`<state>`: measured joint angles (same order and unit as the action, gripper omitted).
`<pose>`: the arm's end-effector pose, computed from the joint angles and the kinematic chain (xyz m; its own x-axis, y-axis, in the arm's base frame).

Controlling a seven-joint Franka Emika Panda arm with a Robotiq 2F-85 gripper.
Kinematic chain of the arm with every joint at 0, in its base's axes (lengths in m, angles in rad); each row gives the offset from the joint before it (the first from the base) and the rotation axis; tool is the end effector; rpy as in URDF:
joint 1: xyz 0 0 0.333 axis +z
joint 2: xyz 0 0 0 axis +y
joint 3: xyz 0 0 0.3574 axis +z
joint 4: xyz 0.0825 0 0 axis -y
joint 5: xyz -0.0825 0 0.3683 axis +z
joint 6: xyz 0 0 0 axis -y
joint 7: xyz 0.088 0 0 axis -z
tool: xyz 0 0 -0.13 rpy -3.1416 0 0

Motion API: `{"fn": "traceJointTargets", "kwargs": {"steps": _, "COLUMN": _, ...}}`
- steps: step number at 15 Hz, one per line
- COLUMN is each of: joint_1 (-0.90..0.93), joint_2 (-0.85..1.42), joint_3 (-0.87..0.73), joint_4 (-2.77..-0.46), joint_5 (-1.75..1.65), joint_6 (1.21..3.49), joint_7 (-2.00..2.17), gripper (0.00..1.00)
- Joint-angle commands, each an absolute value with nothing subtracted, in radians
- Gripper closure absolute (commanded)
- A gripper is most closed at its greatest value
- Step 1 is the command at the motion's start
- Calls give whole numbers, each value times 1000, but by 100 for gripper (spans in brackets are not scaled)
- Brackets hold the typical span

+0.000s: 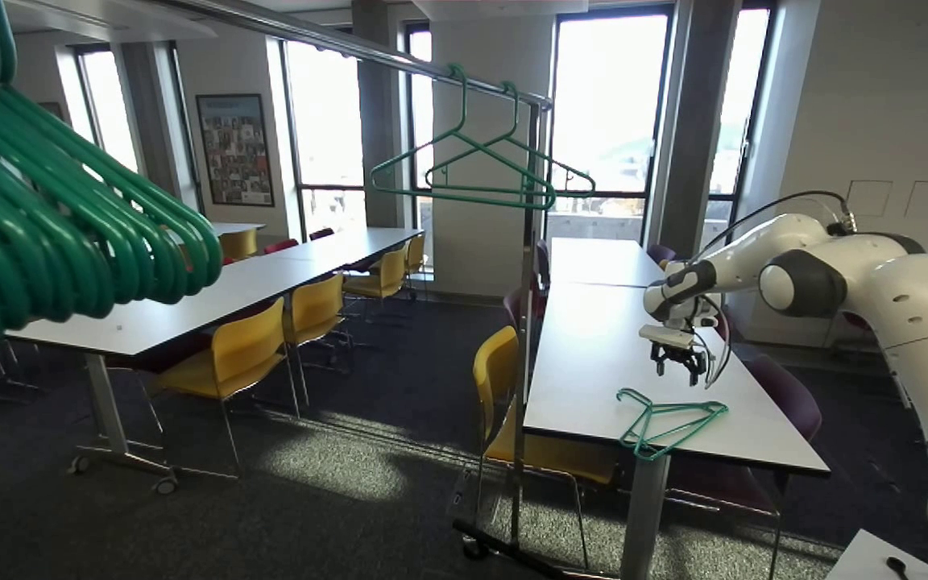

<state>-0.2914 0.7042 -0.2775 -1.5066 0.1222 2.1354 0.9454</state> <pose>0.6274 -0.3499 0.2756 0.0487 -0.9982 0.0361 -0.9954 -0.0455 0.0840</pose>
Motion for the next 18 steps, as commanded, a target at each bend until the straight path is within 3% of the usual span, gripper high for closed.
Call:
{"fn": "traceJointTargets", "kwargs": {"steps": 1, "joint_1": -279, "joint_2": 691, "joint_3": -287, "joint_4": -1526, "joint_5": 126, "joint_6": 2167, "joint_7": 945, "gripper": 0}}
{"fn": "traceJointTargets", "kwargs": {"steps": 18, "joint_1": -296, "joint_2": 906, "joint_3": -333, "joint_4": -1441, "joint_5": 124, "joint_6": 2210, "joint_7": 1082, "gripper": 0}}
